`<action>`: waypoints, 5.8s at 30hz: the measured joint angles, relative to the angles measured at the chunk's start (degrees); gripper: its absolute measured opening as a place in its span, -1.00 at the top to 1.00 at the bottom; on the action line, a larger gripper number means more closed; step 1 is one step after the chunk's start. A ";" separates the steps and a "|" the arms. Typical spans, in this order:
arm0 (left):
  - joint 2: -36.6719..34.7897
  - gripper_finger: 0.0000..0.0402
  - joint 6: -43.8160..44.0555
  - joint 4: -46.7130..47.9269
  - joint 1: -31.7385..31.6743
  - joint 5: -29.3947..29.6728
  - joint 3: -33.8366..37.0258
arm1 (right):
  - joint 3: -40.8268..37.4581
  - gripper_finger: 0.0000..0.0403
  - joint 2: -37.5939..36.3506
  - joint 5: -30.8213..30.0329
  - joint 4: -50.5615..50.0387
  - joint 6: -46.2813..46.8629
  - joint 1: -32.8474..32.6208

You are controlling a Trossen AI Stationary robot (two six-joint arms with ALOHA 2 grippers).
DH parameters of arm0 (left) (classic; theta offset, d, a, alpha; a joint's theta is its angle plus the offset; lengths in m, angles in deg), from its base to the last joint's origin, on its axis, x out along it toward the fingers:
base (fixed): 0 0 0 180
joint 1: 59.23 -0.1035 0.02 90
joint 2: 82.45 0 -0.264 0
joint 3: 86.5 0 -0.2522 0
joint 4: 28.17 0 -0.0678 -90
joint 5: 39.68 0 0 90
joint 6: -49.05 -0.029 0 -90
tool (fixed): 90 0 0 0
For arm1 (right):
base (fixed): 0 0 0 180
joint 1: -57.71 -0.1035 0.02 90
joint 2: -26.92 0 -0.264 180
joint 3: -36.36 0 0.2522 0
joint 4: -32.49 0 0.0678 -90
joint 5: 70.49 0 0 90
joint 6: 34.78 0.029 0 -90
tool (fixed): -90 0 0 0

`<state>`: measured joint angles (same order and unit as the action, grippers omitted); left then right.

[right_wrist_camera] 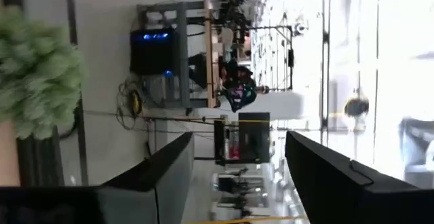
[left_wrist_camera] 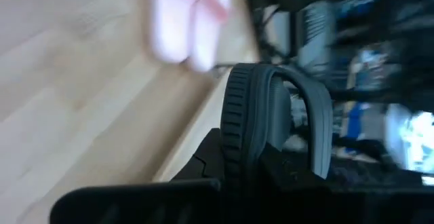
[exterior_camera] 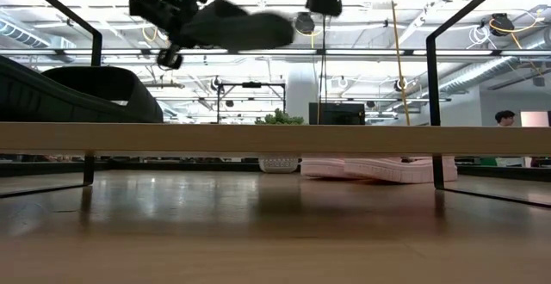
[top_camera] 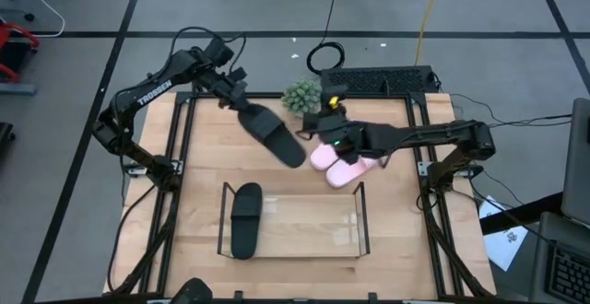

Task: Pick and place slides into the shelf
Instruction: Put the black slipper on the shelf

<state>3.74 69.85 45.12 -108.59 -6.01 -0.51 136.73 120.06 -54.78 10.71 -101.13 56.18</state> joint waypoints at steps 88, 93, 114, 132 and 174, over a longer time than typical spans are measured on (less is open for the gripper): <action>26.90 0.91 -27.17 0.38 34.93 0.20 -6.60 | -0.04 -0.11 -13.92 25.10 0.07 23.89 22.61; 28.67 0.91 -27.37 0.77 35.13 -0.21 -6.60 | -0.04 -0.11 -13.92 25.06 0.03 23.79 22.61; 29.35 0.91 -32.11 3.23 34.52 3.54 -6.60 | -0.04 -0.11 -13.92 24.97 0.03 23.48 22.55; 29.35 0.82 -29.67 0.84 34.48 7.25 -6.60 | -0.04 -0.11 -13.92 24.95 0.03 23.46 22.55; 29.33 0.80 -26.76 -3.55 36.32 5.40 -3.52 | -0.04 -0.11 -13.92 25.08 0.04 21.97 22.54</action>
<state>33.08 43.09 41.58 -72.26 -0.61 -4.02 136.69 106.14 -29.70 10.75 -79.16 78.72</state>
